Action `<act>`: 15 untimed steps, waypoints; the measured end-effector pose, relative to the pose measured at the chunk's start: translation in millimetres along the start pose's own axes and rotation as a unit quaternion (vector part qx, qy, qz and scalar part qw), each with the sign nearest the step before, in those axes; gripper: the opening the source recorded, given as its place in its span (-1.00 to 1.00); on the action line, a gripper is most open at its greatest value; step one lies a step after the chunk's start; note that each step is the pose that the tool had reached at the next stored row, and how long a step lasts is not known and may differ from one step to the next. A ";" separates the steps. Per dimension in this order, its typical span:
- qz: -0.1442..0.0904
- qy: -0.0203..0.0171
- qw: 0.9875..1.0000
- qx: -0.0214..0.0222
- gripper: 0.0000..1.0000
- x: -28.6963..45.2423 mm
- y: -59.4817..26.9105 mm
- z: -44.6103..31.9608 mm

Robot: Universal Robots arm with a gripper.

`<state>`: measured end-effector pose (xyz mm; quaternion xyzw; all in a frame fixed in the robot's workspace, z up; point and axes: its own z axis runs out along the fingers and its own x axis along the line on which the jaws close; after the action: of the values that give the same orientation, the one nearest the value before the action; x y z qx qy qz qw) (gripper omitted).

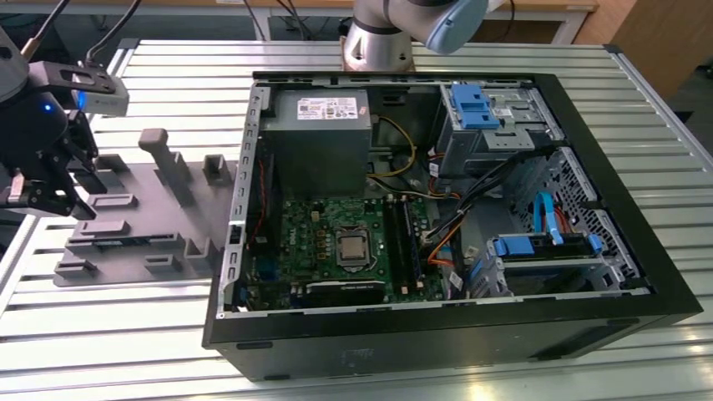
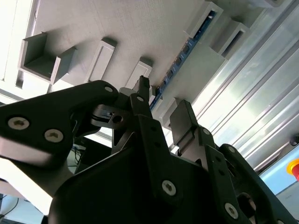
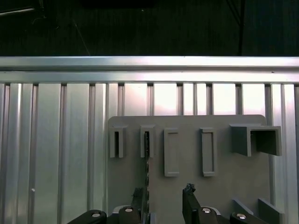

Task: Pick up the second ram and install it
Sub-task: 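Pick up the second ram and move it above second insertion slot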

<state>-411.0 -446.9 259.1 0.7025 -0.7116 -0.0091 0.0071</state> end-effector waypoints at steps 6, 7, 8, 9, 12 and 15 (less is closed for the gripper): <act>0.000 0.000 1.000 0.000 -0.09 0.2 -0.1 3.3; 0.000 0.000 1.000 0.000 -0.09 0.2 -0.1 3.3; 0.000 0.000 1.000 0.000 -0.09 0.2 -0.1 3.3; 0.000 0.000 1.000 0.000 -0.09 0.2 -0.1 3.4; 0.000 0.000 1.000 0.000 -0.09 0.8 -0.1 3.6; 0.000 0.000 1.000 0.000 -0.09 1.7 -0.1 3.8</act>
<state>-411.0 -448.7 255.3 0.7025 -0.7116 -0.0091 0.0072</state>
